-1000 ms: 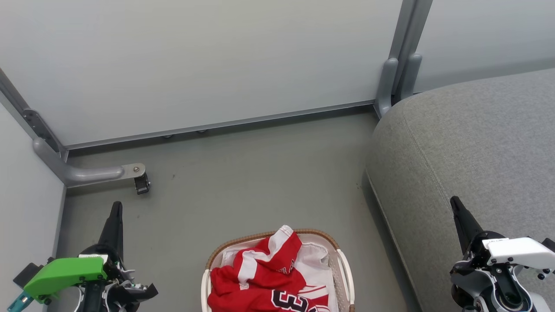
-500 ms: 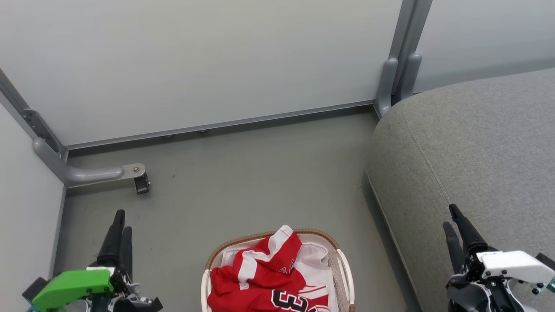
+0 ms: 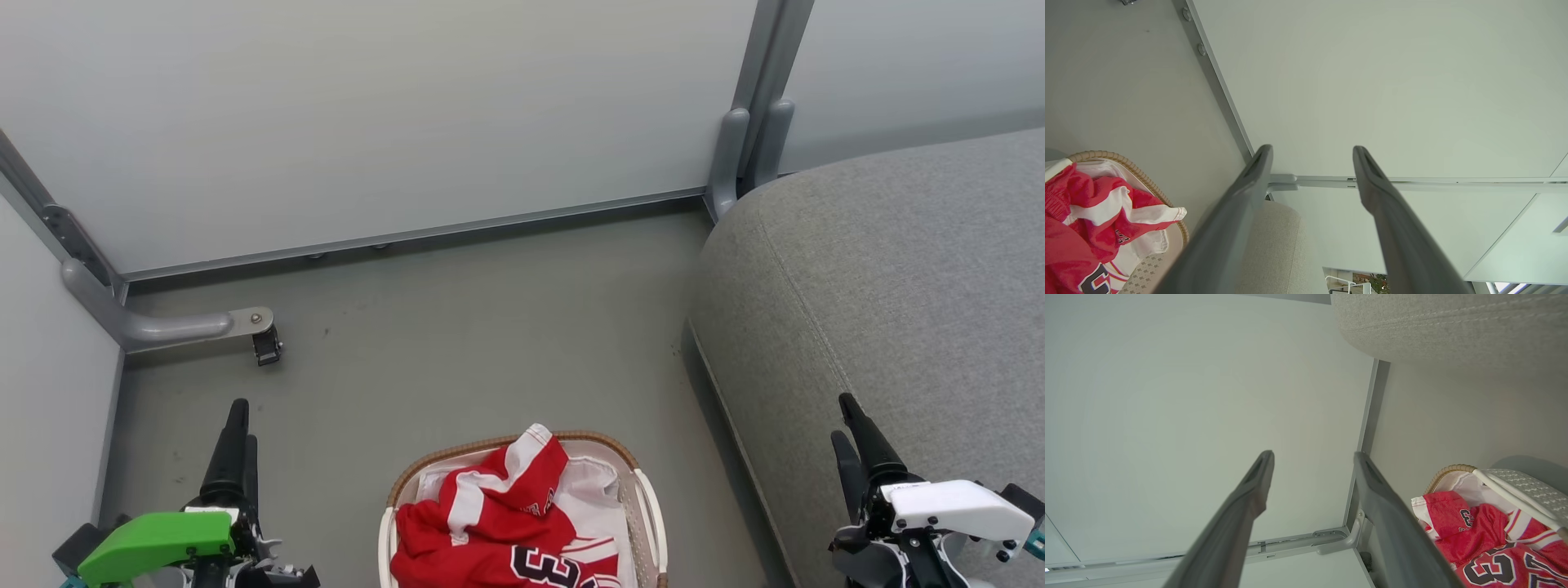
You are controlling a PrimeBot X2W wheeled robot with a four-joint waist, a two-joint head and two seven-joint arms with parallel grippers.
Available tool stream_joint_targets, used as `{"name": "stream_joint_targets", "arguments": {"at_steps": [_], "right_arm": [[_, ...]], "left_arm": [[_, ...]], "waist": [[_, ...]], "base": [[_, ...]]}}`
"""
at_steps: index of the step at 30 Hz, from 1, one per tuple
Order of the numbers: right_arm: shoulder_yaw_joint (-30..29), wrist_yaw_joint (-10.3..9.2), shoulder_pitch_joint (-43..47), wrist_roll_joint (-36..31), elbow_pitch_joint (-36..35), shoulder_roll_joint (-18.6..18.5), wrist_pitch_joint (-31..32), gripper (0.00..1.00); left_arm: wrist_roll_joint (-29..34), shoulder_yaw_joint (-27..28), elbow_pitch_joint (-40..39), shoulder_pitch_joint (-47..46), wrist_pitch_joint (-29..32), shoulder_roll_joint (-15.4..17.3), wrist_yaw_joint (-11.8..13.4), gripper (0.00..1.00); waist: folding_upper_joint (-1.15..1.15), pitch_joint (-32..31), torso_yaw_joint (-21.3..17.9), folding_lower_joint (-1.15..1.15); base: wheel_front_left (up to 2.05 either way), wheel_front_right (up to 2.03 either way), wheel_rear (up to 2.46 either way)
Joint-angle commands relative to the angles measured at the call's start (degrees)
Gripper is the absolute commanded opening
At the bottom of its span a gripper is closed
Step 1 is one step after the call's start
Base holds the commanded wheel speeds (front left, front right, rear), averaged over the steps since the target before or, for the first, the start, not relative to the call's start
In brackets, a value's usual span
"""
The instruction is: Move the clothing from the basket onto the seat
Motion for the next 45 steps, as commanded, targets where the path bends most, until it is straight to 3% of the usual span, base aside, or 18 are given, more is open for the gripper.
{"name": "stream_joint_targets", "arguments": {"at_steps": [1,9,10,16,31,45], "right_arm": [[0.04,0.01,-0.88,-1.18,-0.81,-0.47,-0.71,1.0],[-0.71,0.02,-0.89,-7.79,-2.27,-0.56,-2.7,1.0],[-0.82,0.02,-0.81,-11.27,-3.25,-0.6,-3.4,1.0],[-0.73,0.02,-0.32,-18.7,-5.04,-0.66,-4.74,1.0],[0.8,0.02,0.58,-35.71,-6.22,-0.78,-7.77,1.0],[3.49,0.03,1.25,-50.36,-6.59,-0.89,-10.23,1.0]], "left_arm": [[1.54,-0.33,-1.29,-0.32,-0.7,0.25,-0.05,1.0],[9.0,-1.32,-3.21,0.07,-2.65,0.31,-0.08,1.0],[12.33,-1.67,-3.99,0.39,-3.37,0.34,-0.08,1.0],[18.08,-1.65,-4.94,0.86,-4.7,0.38,-0.1,1.0],[39.33,-4.6,-6.77,2.06,-7.72,0.49,3.57,1.0],[50.39,-5.95,-6.11,3.49,-10.15,0.57,6.15,1.0]], "waist": [[0.0,0.01,0.0,0.0],[0.0,0.09,0.01,0.0],[0.0,0.11,0.02,0.0],[0.0,0.13,0.05,0.0],[0.0,0.15,0.06,0.0],[0.0,0.15,0.21,0.0]], "base": [[0.0,0.0,0.0],[0.0,0.0,0.0],[0.0,0.0,0.0],[0.0,0.0,0.0],[0.0,0.0,0.0],[0.0,0.0,0.0]]}}
